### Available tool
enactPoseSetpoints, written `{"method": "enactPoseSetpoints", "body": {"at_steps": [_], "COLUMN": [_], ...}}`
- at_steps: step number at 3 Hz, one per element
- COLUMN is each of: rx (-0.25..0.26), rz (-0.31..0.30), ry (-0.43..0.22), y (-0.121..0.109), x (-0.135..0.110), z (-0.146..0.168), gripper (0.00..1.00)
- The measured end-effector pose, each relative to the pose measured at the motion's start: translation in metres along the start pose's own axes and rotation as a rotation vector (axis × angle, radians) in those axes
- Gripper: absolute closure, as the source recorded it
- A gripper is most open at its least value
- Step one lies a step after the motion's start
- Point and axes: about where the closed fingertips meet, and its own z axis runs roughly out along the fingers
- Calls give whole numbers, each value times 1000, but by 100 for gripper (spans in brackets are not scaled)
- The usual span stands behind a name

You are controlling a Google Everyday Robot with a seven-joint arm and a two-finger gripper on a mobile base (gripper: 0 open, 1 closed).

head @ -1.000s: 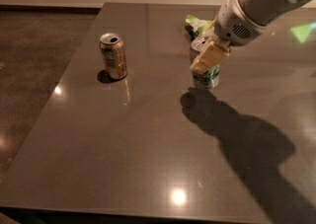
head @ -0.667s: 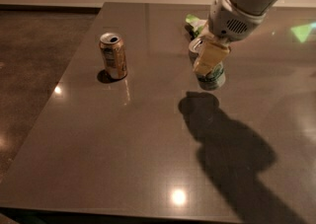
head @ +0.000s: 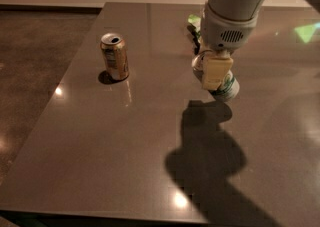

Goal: Knock 7up can over

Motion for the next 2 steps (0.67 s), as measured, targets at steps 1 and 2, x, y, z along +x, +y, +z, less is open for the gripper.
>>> {"method": "enactPoseSetpoints", "body": {"at_steps": [1,2], "rx": [-59,-88], "rz": [-72,-108], "ry": [83,112], "y": [12,17], "x": [2,2], "z": [14,21], "gripper": [82,59]}}
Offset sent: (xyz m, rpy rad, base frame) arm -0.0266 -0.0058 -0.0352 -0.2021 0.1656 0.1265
